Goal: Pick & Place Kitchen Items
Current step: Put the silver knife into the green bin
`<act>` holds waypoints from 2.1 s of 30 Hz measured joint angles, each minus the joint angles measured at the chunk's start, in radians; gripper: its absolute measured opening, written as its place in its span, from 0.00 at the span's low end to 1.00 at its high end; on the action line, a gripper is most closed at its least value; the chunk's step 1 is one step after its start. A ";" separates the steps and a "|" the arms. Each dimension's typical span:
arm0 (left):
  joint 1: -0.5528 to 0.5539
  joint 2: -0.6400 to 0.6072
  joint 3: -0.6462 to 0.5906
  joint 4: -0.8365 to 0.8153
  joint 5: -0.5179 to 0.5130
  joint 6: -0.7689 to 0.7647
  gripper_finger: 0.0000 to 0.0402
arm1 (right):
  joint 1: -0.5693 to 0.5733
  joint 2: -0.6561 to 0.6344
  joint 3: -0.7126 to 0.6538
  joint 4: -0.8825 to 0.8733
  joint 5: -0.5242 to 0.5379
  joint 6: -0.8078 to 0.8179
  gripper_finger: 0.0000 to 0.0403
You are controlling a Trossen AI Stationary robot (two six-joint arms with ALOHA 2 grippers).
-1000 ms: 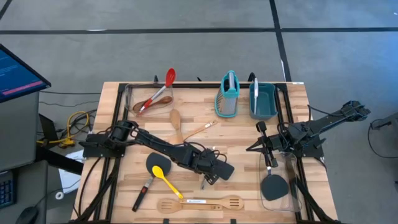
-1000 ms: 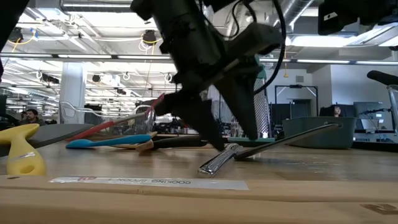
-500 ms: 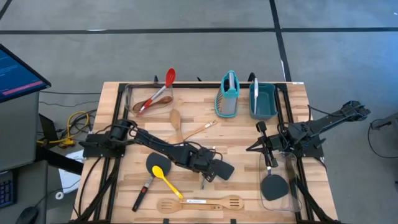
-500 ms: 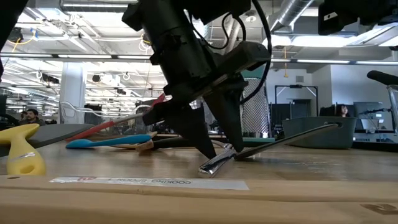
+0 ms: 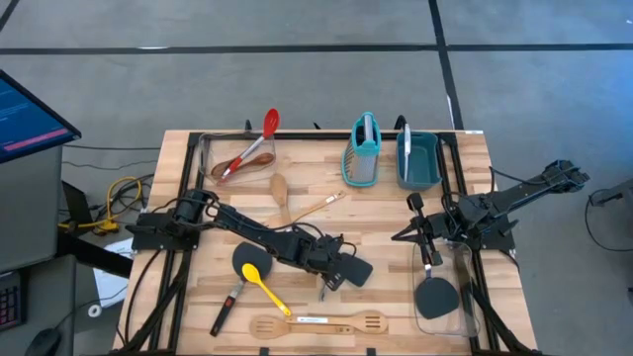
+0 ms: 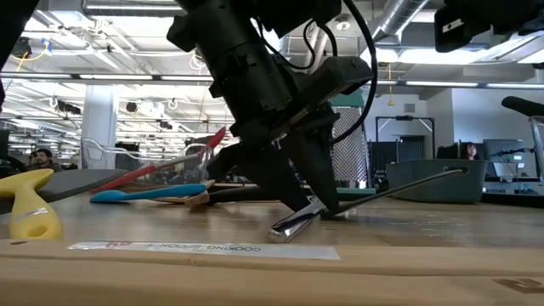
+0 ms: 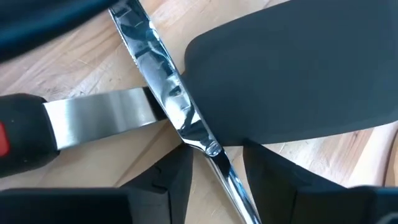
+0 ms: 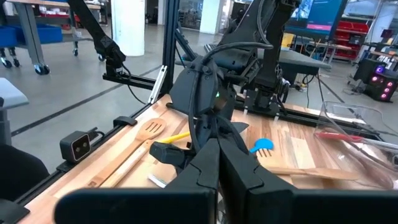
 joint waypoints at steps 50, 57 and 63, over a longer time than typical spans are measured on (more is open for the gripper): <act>-0.034 -0.266 -0.045 0.013 -0.229 0.395 0.00 | 0.000 -0.001 0.000 0.006 0.000 0.093 0.00; -0.034 -0.365 -0.044 0.039 -0.350 0.546 0.00 | 0.000 -0.003 0.000 0.017 0.000 0.093 0.00; -0.034 -0.402 -0.043 0.133 -0.416 0.718 0.00 | 0.000 -0.003 0.000 0.025 0.000 0.093 0.00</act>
